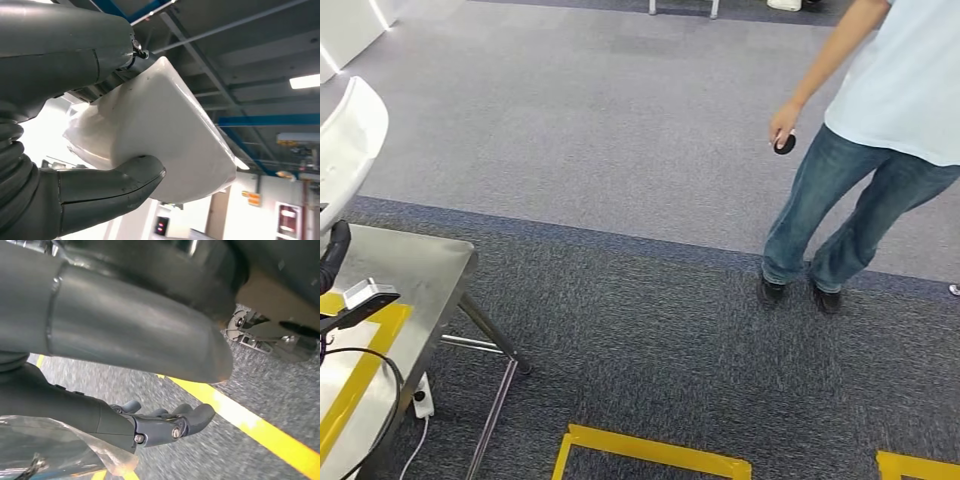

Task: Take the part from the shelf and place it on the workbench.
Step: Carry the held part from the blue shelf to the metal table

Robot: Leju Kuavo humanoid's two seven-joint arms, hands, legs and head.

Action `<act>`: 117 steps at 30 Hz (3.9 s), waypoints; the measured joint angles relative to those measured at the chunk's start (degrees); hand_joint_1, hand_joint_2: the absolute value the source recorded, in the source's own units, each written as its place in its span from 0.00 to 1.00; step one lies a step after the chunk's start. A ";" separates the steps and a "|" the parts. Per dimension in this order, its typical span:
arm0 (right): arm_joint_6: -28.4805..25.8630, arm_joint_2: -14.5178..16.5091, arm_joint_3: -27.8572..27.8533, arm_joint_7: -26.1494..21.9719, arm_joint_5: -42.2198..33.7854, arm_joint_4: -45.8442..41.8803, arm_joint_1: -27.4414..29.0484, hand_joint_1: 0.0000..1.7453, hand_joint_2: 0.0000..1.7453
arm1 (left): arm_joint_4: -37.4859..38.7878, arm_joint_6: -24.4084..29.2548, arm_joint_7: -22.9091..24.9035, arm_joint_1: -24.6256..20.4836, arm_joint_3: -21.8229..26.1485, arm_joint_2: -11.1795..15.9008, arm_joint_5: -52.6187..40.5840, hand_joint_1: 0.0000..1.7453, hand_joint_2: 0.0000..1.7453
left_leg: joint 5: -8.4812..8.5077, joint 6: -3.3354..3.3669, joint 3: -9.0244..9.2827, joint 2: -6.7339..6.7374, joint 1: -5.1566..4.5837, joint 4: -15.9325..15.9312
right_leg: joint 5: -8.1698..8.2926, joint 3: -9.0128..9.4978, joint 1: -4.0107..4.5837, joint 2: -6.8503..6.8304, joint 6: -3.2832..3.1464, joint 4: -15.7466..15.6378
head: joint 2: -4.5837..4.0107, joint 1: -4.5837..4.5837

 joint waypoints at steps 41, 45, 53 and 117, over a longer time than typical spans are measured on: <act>-0.21 0.00 0.88 0.35 0.68 -0.36 0.25 0.00 0.00 | 0.35 0.03 0.84 -0.20 -0.92 1.11 0.09 1.00 1.00 | -0.58 0.10 0.21 -8.11 0.64 0.46 | 2.43 -4.41 -1.30 10.58 0.38 2.82 | 0.00 0.55; -0.02 -0.02 0.99 0.34 0.79 -0.41 0.21 0.00 0.00 | 0.36 0.04 0.85 0.04 -0.99 1.29 0.07 1.00 1.00 | -0.27 -1.34 -0.51 -10.15 1.07 0.43 | 2.60 -2.74 -1.38 10.49 -0.29 0.21 | 0.00 0.50; -0.05 -0.07 1.19 0.27 0.83 -0.45 0.34 0.00 0.00 | 0.35 0.04 0.93 0.55 -0.78 1.51 0.08 1.00 1.00 | -5.23 -2.74 -6.72 -2.83 1.20 14.02 | 1.94 -1.50 -1.27 3.75 -1.49 -0.43 | 0.00 -0.07; 0.88 -0.04 1.21 -1.01 -0.07 -0.62 0.09 0.00 0.00 | 1.48 -1.34 1.33 -3.27 -5.44 0.39 -1.15 1.00 1.00 | -0.28 -1.27 -0.19 -1.34 0.96 0.22 | 0.90 0.24 -1.20 2.40 0.76 -1.47 | 0.00 -0.04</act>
